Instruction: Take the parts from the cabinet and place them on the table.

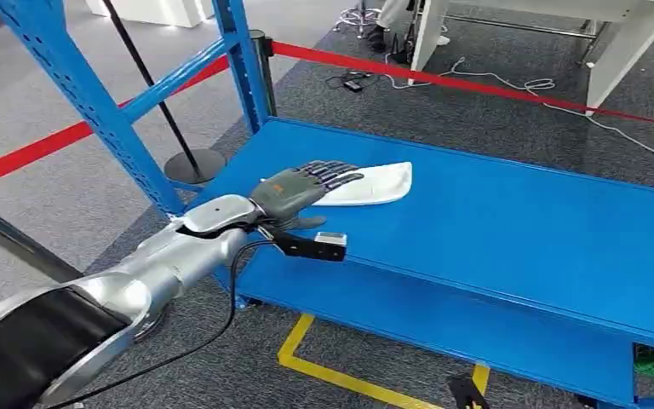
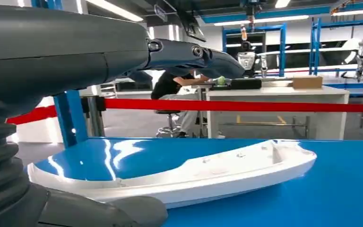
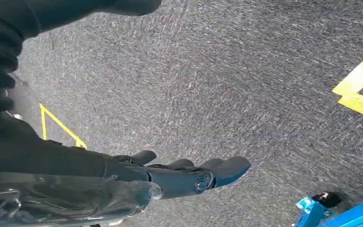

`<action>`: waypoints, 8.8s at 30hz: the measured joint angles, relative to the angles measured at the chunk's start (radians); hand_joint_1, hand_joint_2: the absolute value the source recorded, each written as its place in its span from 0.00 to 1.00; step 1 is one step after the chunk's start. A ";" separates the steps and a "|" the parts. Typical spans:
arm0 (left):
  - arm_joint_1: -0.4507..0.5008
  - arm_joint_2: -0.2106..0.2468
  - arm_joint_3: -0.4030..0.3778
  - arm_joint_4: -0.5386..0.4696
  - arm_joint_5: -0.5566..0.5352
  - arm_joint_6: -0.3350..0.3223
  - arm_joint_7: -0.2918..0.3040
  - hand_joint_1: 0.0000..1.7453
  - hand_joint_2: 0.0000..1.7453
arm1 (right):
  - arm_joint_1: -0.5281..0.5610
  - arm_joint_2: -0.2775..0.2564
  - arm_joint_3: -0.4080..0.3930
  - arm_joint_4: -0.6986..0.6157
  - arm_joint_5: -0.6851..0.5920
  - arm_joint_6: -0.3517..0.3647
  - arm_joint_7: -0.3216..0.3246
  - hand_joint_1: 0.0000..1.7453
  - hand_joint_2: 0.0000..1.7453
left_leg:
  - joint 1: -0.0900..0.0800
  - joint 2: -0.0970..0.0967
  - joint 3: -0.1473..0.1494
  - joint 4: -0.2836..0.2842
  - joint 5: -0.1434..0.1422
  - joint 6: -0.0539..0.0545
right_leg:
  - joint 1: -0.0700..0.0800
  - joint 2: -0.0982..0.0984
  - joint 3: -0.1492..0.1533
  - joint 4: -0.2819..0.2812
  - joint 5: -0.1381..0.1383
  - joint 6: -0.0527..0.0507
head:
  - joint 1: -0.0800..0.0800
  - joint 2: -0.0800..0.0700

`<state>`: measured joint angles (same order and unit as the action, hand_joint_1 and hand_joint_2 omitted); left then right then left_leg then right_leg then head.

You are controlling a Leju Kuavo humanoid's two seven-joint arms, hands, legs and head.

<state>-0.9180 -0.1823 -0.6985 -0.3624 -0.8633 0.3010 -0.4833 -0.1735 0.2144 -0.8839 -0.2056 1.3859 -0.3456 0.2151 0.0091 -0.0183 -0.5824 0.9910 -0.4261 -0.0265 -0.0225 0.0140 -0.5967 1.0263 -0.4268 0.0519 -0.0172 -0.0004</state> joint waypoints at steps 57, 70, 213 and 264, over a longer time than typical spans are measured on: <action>0.010 0.154 0.008 0.066 -0.035 -0.322 0.175 0.85 1.00 | 0.006 -0.005 -0.004 0.000 -0.014 -0.012 -0.018 0.00 1.00 | 0.000 0.000 0.000 0.000 0.000 0.000 | 0.000 0.000 0.000 0.000 0.000 0.000 | 0.000 0.000; 0.000 0.154 0.008 0.066 -0.051 -0.292 0.160 0.36 1.00 | 0.006 -0.005 -0.004 0.000 -0.014 0.002 -0.027 0.00 1.00 | 0.000 0.000 0.000 0.000 0.000 0.000 | 0.000 0.000 0.000 0.000 0.000 0.000 | 0.000 0.000; 0.000 0.149 -0.077 0.065 -0.199 -0.108 0.143 0.00 1.00 | 0.010 -0.004 -0.033 0.000 -0.031 0.030 -0.069 0.00 1.00 | 0.000 0.000 -0.001 0.000 0.001 -0.001 | 0.000 0.001 -0.001 0.000 0.001 0.000 | 0.000 0.000; 0.014 0.175 -0.079 0.065 -0.228 -0.040 0.181 0.00 1.00 | 0.016 -0.004 -0.042 0.000 -0.034 0.038 -0.081 0.00 1.00 | 0.000 0.000 -0.001 0.000 0.001 -0.001 | 0.000 0.001 -0.001 0.000 0.001 0.000 | 0.000 0.000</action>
<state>-0.9038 -0.0076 -0.7778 -0.2972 -1.0910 0.2610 -0.3025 -0.1571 0.2102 -0.9262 -0.2056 1.3516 -0.3079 0.1343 0.0093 -0.0179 -0.5832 0.9909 -0.4251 -0.0272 -0.0223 0.0150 -0.5979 1.0265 -0.4257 0.0519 -0.0172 -0.0004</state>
